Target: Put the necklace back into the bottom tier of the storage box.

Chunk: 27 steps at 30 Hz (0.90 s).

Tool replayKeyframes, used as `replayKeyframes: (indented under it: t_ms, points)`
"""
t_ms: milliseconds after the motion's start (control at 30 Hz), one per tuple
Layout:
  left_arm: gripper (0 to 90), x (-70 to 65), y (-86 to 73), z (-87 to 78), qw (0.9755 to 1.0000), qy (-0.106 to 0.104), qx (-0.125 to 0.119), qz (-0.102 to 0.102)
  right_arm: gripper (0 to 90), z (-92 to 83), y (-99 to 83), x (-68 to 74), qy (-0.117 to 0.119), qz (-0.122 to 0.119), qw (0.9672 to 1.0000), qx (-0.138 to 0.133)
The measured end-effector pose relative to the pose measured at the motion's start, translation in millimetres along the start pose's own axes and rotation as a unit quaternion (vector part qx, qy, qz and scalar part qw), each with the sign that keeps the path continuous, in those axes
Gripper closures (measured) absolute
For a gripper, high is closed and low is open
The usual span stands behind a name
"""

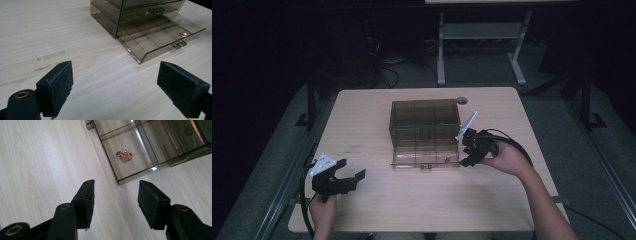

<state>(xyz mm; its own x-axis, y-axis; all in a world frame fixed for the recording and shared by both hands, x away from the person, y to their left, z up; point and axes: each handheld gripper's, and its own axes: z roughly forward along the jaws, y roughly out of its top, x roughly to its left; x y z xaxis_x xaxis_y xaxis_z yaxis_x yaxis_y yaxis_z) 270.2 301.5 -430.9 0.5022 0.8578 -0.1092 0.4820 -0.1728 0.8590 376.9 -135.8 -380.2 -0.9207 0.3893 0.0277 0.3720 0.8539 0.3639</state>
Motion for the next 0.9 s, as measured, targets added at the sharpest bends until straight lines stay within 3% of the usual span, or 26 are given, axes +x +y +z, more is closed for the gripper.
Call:
replayKeyframes:
  t_ms: [900]
  points:
    - [13.0, -1.2, -0.3, 1.0, 1.0000, 0.000, 0.000, 0.001, 44.6, -1.2, -34.2, 12.7, -0.005, 0.007, 0.9999, -0.006]
